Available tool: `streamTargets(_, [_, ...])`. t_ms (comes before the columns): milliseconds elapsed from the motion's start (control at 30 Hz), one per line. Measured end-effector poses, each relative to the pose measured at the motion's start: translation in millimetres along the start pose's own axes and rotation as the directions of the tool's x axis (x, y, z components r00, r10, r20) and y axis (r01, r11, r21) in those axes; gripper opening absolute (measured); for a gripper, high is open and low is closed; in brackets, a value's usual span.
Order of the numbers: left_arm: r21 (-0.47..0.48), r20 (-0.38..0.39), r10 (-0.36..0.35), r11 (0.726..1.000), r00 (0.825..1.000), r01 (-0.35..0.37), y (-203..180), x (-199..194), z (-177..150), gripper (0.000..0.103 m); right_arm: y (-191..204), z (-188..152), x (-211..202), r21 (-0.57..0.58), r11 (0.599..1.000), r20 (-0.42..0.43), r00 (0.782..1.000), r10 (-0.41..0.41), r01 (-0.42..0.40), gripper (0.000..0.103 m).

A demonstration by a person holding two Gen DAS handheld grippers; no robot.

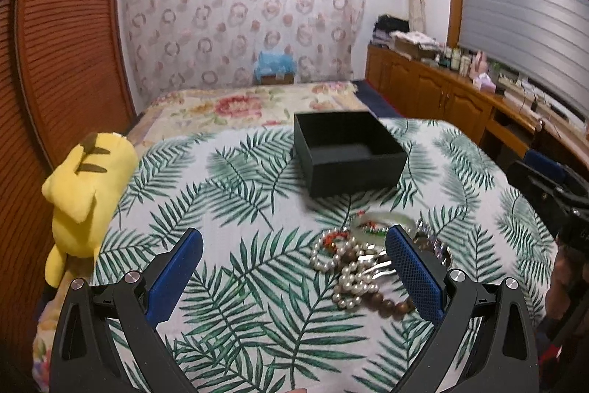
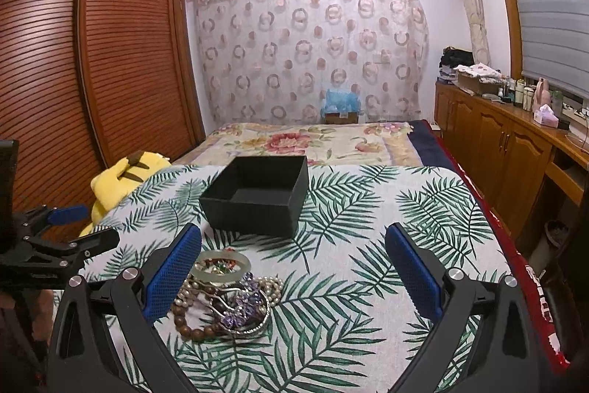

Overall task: Organize jewelry
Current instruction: 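Move both tools down toward the jewelry pile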

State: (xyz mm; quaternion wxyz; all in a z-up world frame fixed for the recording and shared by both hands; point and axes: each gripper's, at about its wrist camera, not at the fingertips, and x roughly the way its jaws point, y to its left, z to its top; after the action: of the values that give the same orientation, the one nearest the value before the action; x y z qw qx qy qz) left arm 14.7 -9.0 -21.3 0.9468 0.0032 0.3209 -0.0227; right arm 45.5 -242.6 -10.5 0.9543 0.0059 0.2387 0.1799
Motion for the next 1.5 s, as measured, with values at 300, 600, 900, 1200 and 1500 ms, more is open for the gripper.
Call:
streamTargets(300, [0.038,-0.09,-0.021,0.999,0.996,0.024,6,21,-10,0.096,-8,-23,20,-0.023,1.0,-0.077,0.997,0.005,-0.007,0.1])
streamTargets(600, [0.046,-0.189,-0.078,0.995,0.979,0.088,10,44,-13,0.096,-7,-45,43,-0.087,0.995,-0.186,0.982,0.024,-0.041,0.1])
streamTargets(900, [0.066,-0.196,-0.199,0.974,0.96,0.215,-11,67,5,0.096,-5,-50,44,-0.099,0.991,-0.22,0.973,0.063,-0.087,0.094])
streamTargets(1200, [0.073,-0.255,-0.27,0.952,0.929,0.297,-39,97,16,0.091,-15,-52,43,-0.082,0.991,-0.25,0.965,0.083,-0.106,0.089])
streamTargets(1500, [0.047,-0.329,-0.337,0.927,0.882,0.372,-56,126,16,0.074,-10,-58,44,-0.088,0.988,-0.264,0.959,0.099,-0.127,0.089])
